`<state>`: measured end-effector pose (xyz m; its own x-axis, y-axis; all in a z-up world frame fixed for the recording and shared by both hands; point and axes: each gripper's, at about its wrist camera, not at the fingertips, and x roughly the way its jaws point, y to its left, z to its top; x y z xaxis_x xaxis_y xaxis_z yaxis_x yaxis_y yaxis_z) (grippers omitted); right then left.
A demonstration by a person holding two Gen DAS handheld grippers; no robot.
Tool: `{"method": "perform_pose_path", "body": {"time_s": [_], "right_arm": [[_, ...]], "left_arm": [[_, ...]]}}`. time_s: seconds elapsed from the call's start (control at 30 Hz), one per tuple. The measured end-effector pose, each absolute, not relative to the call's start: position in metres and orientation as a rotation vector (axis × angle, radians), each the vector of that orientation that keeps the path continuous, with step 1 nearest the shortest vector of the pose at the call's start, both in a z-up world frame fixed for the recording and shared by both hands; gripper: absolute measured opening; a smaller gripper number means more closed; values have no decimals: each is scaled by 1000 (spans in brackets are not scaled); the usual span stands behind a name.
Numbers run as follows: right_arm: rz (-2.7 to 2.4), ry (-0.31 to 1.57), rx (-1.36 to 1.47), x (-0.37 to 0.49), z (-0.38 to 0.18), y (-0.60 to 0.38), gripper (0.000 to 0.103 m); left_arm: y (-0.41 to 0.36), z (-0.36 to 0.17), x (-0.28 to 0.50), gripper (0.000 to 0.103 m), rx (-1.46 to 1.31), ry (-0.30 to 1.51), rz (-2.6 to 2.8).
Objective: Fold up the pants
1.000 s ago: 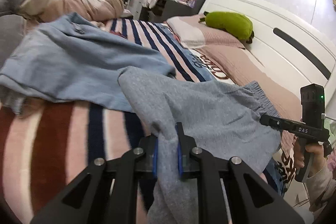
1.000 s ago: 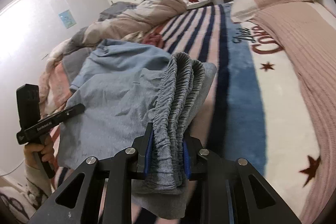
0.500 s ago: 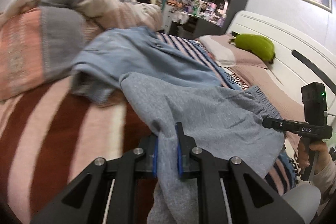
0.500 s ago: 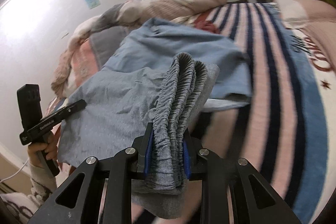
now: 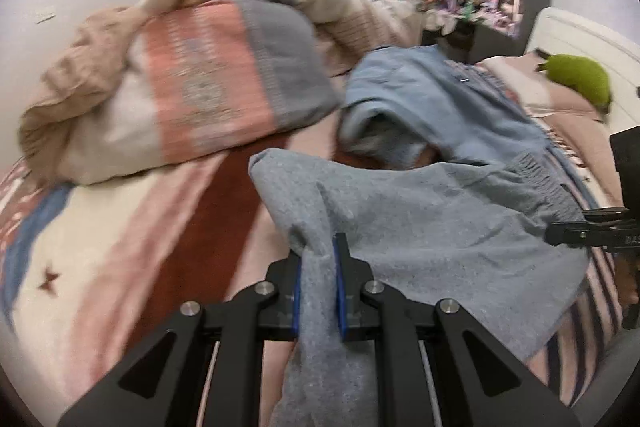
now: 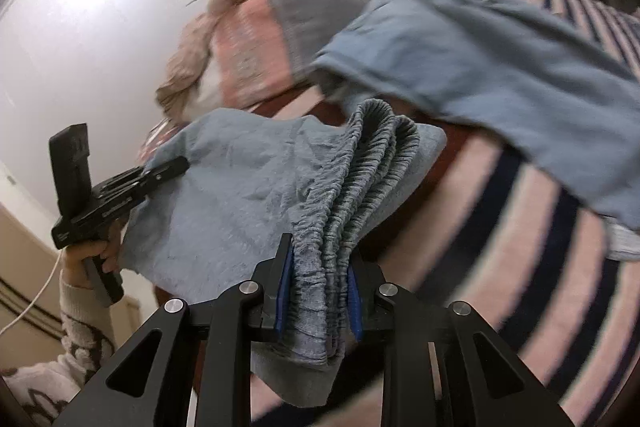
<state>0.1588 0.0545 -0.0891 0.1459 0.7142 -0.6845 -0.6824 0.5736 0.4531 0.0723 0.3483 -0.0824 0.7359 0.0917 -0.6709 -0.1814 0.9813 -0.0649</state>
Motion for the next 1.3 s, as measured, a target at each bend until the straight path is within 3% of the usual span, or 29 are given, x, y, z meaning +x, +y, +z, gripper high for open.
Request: {"method": "perform_pose_path", "body": {"time_s": [0.4,0.83,0.97,1.07,1.3], "right_arm": [[1114,1151,32,140,-111,92,18],[1097,1090,-49,134,-102,70,25],[1064,1020,-103,130,-93,55,36],[1026,974,-128,128,-88,37,36],[923,829,-77,130,-55,-11,53]], "left_arm": [[384,-118,74,12,-111,843,271],[378,-98,66,30,-77,748,444],[360,-74,59,33,-81,670,425],[336,-60,57,50,-55,617,402],[254,-36,64,60,-74,506,257]]}}
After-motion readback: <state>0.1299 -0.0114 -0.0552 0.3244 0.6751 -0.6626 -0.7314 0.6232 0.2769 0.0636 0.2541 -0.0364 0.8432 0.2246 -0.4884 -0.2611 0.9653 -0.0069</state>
